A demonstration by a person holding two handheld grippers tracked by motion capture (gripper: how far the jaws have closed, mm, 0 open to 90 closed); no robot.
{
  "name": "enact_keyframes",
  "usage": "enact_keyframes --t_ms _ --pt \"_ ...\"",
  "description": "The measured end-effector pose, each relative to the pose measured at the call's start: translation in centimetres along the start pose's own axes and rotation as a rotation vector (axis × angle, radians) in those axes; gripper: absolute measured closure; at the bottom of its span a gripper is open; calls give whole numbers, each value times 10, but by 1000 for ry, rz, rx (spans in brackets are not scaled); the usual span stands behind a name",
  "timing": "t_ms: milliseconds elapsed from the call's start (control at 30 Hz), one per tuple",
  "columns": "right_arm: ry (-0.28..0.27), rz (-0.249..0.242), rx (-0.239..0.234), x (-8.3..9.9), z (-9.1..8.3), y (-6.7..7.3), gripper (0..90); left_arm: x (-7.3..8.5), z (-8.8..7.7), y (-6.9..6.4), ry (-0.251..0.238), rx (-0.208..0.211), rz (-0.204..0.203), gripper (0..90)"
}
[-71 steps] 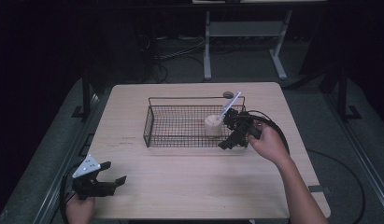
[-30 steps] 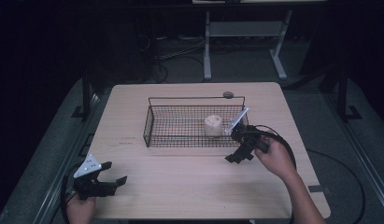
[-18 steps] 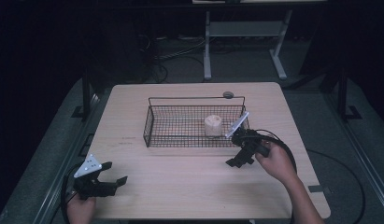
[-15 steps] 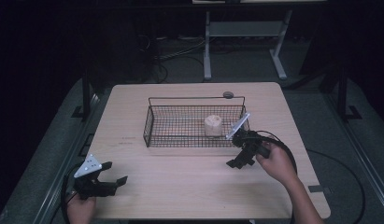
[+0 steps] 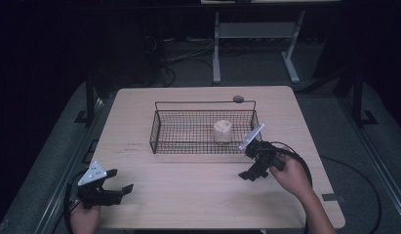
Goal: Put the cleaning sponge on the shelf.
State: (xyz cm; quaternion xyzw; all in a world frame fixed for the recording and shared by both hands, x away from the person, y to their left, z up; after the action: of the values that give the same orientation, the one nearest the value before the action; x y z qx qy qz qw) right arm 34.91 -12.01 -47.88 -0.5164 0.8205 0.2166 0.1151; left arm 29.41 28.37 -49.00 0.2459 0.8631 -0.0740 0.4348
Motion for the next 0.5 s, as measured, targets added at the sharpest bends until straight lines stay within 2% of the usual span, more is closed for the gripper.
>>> enact_keyframes --t_ms 367,500 --pt "-8 3 6 14 5 5 145 1 1 0 4 -4 13 137" --pt "-17 6 7 19 5 9 145 1 0 1 1 -5 3 137"
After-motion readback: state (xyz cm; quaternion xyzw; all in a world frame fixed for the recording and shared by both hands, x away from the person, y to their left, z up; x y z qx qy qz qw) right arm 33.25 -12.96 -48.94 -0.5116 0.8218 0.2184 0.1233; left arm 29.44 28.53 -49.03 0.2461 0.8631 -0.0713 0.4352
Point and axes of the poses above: each handheld gripper's, and its own axes: z roughly forward along the jaws, x roughly out of its underside, y roughly to its left, the point moved 9 cm from there along z, roughly forward along the jaws, and after that the axes turned 12 degrees about -x, right-handed, at the moved point
